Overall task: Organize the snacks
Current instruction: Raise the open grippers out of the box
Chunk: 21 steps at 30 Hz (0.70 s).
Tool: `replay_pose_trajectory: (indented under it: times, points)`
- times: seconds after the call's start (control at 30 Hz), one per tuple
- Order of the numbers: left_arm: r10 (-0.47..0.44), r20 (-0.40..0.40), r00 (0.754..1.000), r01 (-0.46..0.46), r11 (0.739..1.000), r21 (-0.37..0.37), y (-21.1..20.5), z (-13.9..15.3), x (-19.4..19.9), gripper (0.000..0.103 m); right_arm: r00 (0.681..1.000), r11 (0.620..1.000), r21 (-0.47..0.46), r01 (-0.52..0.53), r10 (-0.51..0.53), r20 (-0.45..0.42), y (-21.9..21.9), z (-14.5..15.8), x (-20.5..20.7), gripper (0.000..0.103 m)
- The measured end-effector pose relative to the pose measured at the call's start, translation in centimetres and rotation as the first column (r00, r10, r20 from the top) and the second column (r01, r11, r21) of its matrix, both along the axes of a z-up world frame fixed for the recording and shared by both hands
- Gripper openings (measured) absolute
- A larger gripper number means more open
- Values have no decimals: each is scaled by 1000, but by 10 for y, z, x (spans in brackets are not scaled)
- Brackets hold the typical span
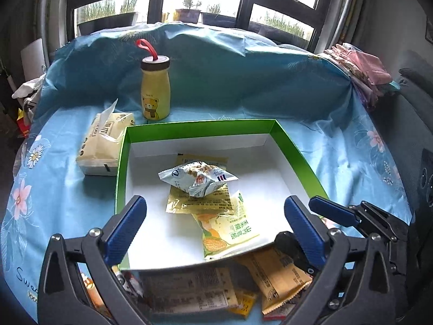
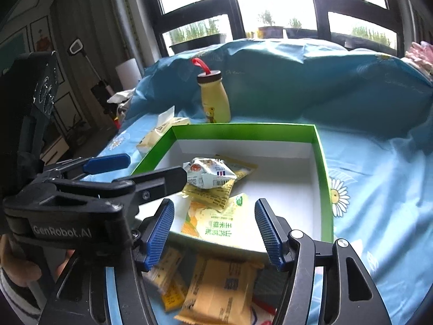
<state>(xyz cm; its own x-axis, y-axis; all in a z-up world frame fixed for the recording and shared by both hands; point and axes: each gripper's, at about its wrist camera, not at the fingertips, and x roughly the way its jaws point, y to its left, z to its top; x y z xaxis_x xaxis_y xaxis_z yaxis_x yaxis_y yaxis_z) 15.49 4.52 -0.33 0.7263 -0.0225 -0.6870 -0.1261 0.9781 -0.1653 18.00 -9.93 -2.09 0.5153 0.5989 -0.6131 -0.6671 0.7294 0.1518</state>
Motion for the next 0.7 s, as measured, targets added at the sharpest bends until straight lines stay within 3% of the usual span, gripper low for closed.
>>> replay_pose_trajectory:
  times: [0.2, 0.7]
  points:
    - [-2, 5, 1000, 2, 1000, 0, -6, 6, -18, 102, 1000, 1000, 2, 18, -18, 0, -10, 6, -17, 68]
    - [39, -58, 998, -46, 992, -119, 6, -6, -87, 102, 997, 999, 25, 48, -46, -57, -53, 1, -60, 69]
